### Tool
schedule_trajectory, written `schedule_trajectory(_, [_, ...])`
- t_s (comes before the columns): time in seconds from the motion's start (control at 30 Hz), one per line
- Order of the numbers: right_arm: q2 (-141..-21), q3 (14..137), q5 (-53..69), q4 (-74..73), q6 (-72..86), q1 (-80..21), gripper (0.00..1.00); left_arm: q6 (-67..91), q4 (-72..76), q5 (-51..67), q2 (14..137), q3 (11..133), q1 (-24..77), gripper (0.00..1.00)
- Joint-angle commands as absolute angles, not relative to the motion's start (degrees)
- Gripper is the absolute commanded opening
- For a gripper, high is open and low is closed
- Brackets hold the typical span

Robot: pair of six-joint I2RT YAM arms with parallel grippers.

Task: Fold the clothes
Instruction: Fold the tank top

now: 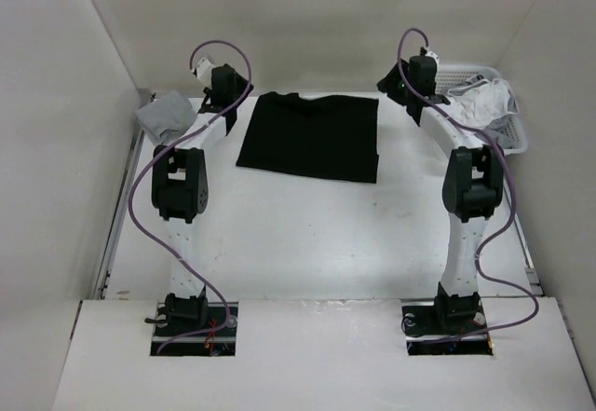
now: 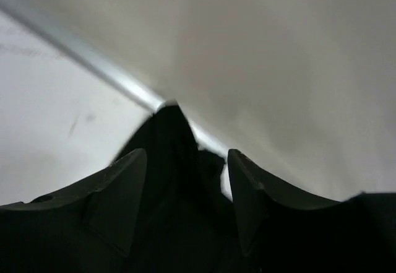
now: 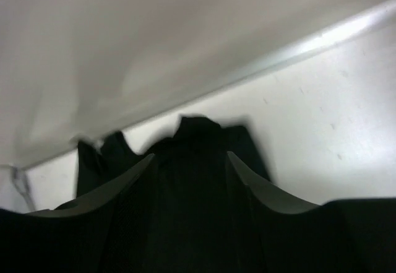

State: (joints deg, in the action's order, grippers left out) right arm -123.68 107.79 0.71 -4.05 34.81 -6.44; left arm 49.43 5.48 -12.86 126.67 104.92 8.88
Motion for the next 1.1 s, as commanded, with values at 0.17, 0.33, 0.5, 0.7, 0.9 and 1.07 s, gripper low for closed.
schedule_trajectory(0.17, [-102.69,75.99,-1.05,4.55,34.72,-11.55,0.33,49.39,17.92,-19.59,99.34,61.05,11.55,0.39])
schedule_trajectory(0.33, [-93.00,58.21,-2.37,10.19,36.03,-16.64,0.04,52.29,18.54,-12.33,97.55,49.32,10.51,0.39])
schedule_trajectory(0.5, [-88.25,48.01,-5.01,13.35,37.18,-19.73,0.14,55.19,19.69,-10.90,98.87,46.14,8.92,0.41])
schedule_trajectory(0.7, [-89.55,41.75,-5.18,17.22,41.30,-18.77,0.37,56.60,20.57,-10.11,104.67,49.39,8.22,0.42])
schedule_trajectory(0.9, [-92.63,41.04,-4.39,19.51,46.75,-15.95,0.44,59.32,24.78,-8.70,109.07,50.97,6.81,0.18])
schedule_trajectory(1.07, [-92.90,40.35,-5.62,19.68,51.14,-15.07,0.48,59.94,25.75,-8.35,108.90,50.28,6.81,0.00])
